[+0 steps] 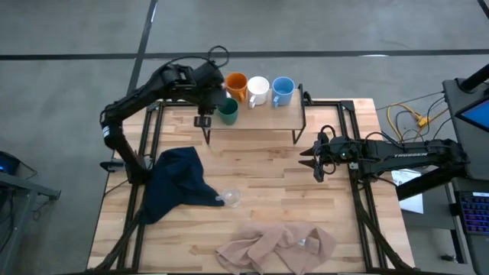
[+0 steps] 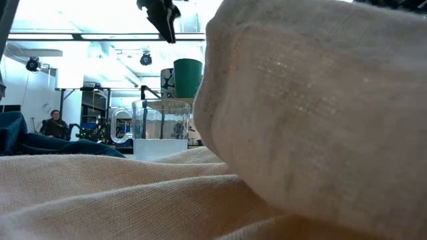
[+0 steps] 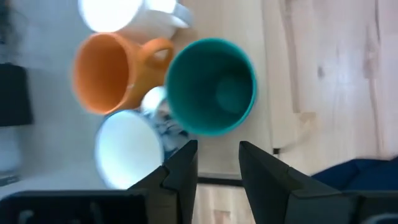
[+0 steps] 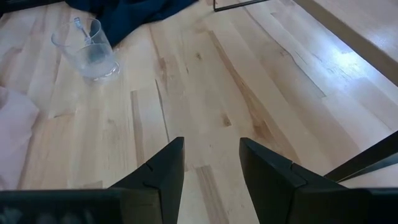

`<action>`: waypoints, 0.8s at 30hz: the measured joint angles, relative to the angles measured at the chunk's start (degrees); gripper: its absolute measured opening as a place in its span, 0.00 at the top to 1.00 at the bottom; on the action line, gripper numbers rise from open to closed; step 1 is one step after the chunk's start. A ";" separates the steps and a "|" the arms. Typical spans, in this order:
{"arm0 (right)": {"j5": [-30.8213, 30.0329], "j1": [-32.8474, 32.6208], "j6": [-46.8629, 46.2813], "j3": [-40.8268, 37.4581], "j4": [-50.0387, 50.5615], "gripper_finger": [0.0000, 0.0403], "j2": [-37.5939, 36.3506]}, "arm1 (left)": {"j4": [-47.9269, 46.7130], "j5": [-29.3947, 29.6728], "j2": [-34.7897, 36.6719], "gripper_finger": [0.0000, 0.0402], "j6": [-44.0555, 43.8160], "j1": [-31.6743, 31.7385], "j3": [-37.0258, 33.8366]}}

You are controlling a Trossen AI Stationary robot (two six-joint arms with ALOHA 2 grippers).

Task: Stack small to large cups/mugs on shelf
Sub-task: Put the transparent mug on the shelf

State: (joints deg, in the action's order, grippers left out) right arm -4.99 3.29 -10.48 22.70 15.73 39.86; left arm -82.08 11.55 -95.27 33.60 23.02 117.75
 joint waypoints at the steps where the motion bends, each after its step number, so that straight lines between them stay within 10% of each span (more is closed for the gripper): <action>1: 0.00 -0.02 0.00 0.00 -0.02 0.63 -0.02 | 0.02 0.51 1.03 0.74 -0.01 -0.01 -0.02; 10: -0.07 0.00 -0.81 0.00 -0.13 0.63 -0.01 | 4.11 1.91 11.87 0.75 -6.84 -0.16 4.19; 16: -0.10 0.00 -1.05 0.00 -0.15 0.63 -0.02 | 9.48 -13.61 20.50 0.76 -17.41 -1.67 3.44; 24: -0.07 -0.01 -1.03 0.00 -0.62 0.63 -0.01 | 21.85 -18.00 31.08 0.76 -23.78 -15.35 -11.16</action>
State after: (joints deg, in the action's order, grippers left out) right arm -5.07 3.27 -11.52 22.70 15.10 39.84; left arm -60.23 -6.45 -64.20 9.82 7.67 106.60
